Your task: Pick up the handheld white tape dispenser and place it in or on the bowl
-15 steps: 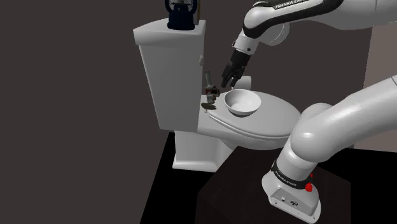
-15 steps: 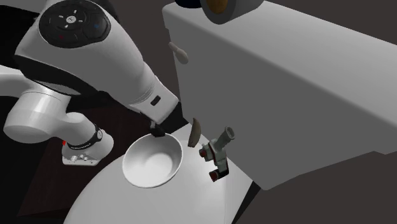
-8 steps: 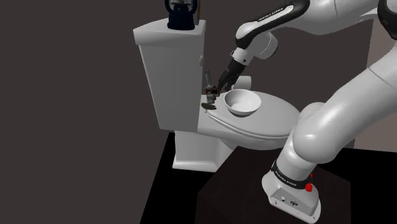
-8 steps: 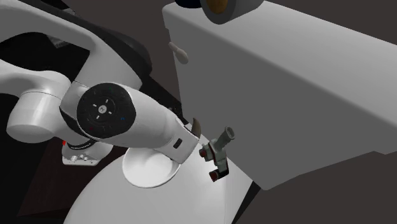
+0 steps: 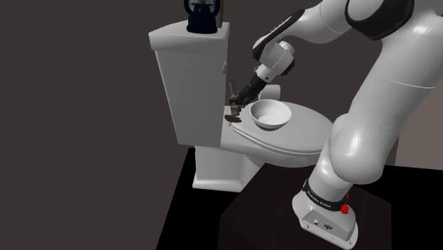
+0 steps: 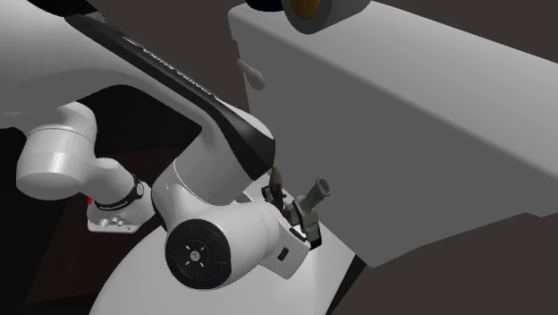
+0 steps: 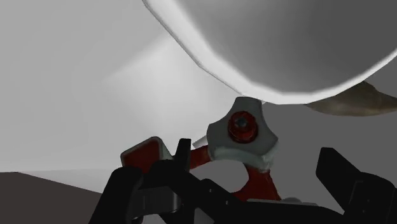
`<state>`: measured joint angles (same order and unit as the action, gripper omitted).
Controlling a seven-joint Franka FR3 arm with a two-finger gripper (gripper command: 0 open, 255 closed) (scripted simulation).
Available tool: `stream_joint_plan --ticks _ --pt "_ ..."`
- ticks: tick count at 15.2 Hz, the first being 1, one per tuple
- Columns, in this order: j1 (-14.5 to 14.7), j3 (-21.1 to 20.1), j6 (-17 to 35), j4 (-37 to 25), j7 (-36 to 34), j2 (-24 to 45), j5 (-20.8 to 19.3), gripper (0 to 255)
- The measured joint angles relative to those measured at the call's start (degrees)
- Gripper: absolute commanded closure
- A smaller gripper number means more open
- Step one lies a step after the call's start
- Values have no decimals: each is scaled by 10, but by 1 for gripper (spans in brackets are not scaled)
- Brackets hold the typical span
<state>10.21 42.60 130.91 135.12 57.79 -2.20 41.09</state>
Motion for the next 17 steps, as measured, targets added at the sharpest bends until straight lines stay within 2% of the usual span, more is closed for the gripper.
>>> stream_joint_plan --ticks 6,13,14,17 --pt "10 -10 18 -4 48 52 73 0" --pt "11 -13 21 -5 56 62 87 0" --pt "11 -13 21 -5 56 62 87 255" --pt "11 -13 21 -5 56 62 87 255"
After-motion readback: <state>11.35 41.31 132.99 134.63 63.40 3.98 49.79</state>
